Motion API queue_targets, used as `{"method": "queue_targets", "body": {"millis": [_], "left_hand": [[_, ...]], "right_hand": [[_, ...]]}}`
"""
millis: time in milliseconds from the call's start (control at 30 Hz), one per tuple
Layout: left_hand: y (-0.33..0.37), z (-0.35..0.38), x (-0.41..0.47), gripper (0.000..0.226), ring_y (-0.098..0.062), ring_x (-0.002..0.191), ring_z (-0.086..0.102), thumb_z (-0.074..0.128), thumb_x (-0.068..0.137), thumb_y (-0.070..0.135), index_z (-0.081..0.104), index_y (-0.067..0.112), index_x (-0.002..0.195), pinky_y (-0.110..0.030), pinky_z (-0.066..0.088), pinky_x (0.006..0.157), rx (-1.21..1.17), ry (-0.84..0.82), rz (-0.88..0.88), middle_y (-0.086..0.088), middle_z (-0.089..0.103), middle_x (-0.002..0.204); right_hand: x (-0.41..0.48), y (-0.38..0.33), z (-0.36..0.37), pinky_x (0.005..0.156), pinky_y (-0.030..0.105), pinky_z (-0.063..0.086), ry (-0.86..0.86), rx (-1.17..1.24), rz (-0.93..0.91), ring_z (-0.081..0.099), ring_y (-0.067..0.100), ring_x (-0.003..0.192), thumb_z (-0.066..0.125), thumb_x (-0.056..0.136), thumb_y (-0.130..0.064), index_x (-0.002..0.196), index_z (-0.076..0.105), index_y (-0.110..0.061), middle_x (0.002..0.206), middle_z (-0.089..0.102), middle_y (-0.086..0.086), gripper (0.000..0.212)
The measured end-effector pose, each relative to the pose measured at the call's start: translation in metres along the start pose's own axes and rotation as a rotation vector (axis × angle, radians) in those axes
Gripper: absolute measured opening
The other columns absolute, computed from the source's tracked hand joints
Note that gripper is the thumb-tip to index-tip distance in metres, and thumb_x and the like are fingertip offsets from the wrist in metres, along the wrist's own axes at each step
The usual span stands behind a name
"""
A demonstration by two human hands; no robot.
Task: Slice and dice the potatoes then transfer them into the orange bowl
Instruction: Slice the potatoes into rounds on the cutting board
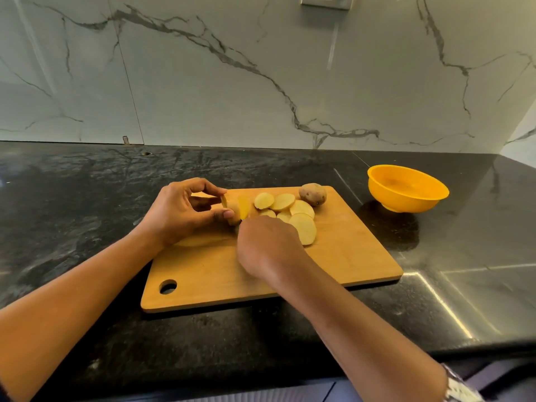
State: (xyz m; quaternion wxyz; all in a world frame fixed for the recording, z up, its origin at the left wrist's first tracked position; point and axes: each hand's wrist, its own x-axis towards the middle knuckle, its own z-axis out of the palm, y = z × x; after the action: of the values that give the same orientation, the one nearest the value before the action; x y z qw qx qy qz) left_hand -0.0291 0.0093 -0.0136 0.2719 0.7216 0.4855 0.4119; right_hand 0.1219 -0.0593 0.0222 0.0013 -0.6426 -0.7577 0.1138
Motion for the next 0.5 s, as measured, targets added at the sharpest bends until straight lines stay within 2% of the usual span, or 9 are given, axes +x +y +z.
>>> {"method": "queue_targets", "body": {"millis": [133, 233, 333, 400, 500], "left_hand": [[-0.001, -0.001, 0.001, 0.042, 0.001, 0.094, 0.063, 0.075, 0.057, 0.044, 0.065, 0.031, 0.096, -0.013, 0.049, 0.071, 0.015, 0.018, -0.011, 0.013, 0.067, 0.102], [0.001, 0.000, 0.001, 0.040, 0.003, 0.092, 0.063, 0.075, 0.058, 0.042, 0.065, 0.031, 0.095, -0.011, 0.046, 0.070, 0.013, 0.016, -0.023, 0.013, 0.067, 0.099], [0.001, -0.001, 0.001, 0.041, 0.000, 0.095, 0.063, 0.074, 0.056, 0.045, 0.065, 0.032, 0.094, -0.015, 0.047, 0.077, -0.002, 0.008, -0.035, 0.010, 0.067, 0.103], [0.000, -0.001, 0.001, 0.043, -0.002, 0.098, 0.063, 0.073, 0.055, 0.046, 0.065, 0.032, 0.095, -0.019, 0.048, 0.080, -0.003, 0.004, -0.037, 0.010, 0.067, 0.105], [0.002, -0.002, 0.000, 0.043, -0.002, 0.098, 0.063, 0.074, 0.055, 0.045, 0.065, 0.031, 0.095, -0.019, 0.048, 0.081, -0.011, 0.002, -0.036, 0.011, 0.067, 0.105]], "right_hand": [[-0.005, 0.005, 0.001, 0.073, 0.031, 0.038, -0.014, -0.021, -0.031, 0.058, 0.025, 0.103, 0.043, 0.100, -0.017, 0.123, 0.055, -0.011, 0.116, 0.060, 0.009, 0.027], [-0.023, 0.016, 0.007, 0.065, 0.030, 0.036, -0.003, -0.044, -0.060, 0.054, 0.020, 0.082, 0.041, 0.099, -0.017, 0.115, 0.057, -0.012, 0.094, 0.056, 0.004, 0.022], [-0.036, 0.025, 0.009, 0.059, 0.028, 0.032, 0.030, -0.063, -0.081, 0.044, 0.014, 0.069, 0.040, 0.100, -0.020, 0.106, 0.057, -0.013, 0.075, 0.043, -0.002, 0.019], [-0.038, 0.030, 0.007, 0.061, 0.028, 0.033, 0.034, -0.043, -0.069, 0.045, 0.014, 0.071, 0.039, 0.102, -0.023, 0.103, 0.057, -0.014, 0.071, 0.040, -0.004, 0.020], [-0.034, 0.035, 0.001, 0.059, 0.027, 0.034, 0.003, 0.007, -0.033, 0.050, 0.014, 0.076, 0.039, 0.102, -0.029, 0.103, 0.057, -0.017, 0.074, 0.044, -0.004, 0.022]]}}
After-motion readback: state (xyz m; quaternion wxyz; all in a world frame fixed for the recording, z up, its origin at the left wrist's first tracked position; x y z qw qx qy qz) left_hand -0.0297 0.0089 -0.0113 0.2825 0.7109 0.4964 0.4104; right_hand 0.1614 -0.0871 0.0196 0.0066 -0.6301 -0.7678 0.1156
